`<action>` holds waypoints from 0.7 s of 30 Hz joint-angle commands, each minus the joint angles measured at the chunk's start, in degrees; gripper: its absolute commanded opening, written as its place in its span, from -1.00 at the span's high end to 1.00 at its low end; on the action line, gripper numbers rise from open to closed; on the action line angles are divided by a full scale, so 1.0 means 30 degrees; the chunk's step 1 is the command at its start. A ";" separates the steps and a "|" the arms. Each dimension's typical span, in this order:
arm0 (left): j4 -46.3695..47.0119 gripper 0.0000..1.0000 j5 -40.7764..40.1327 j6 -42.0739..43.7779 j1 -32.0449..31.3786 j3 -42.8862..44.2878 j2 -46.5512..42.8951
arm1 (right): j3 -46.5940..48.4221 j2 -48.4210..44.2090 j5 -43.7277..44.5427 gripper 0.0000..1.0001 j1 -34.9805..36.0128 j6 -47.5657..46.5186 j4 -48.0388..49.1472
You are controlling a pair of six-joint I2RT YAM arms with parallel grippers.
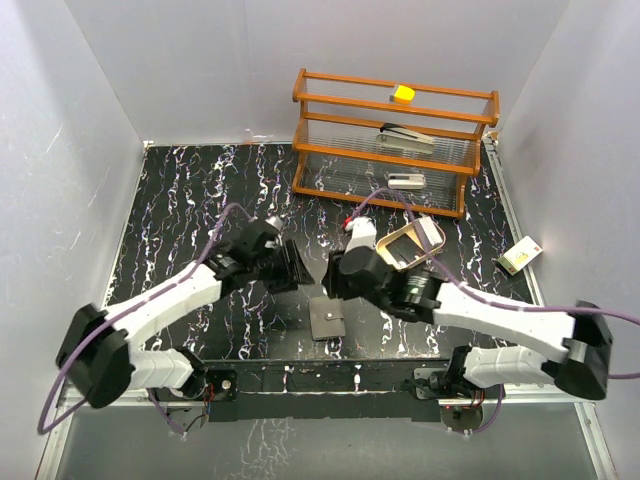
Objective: Put the credit cards into the card holder
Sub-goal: Close the card holder at the center of the board, then reset both arms
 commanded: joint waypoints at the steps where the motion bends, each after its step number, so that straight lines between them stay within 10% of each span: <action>1: -0.4448 -0.11 -0.3542 0.1838 0.0053 0.3380 -0.3527 | 0.2816 -0.3189 0.2798 0.16 0.0030 -0.0862 -0.1337; 3: -0.5717 -0.93 -0.4662 0.2573 0.0059 0.4815 -0.4743 | 0.3787 -0.4065 0.3033 -0.22 0.0033 -0.1435 -0.2131; 4: -0.6388 -0.97 -0.5029 0.2893 0.0063 0.5597 -0.5094 | 0.4240 -0.4485 0.3073 -0.82 0.0033 -0.1709 -0.2424; 5: -0.6992 -0.97 -0.5328 0.3182 0.0075 0.6358 -0.5402 | 0.4652 -0.4896 0.3122 -0.95 0.0026 -0.1875 -0.2743; 21: -0.7088 -0.97 -0.5784 0.3984 0.0064 0.6838 -1.0486 | 0.3841 -1.0320 0.4309 -0.96 0.0033 0.0361 -0.3871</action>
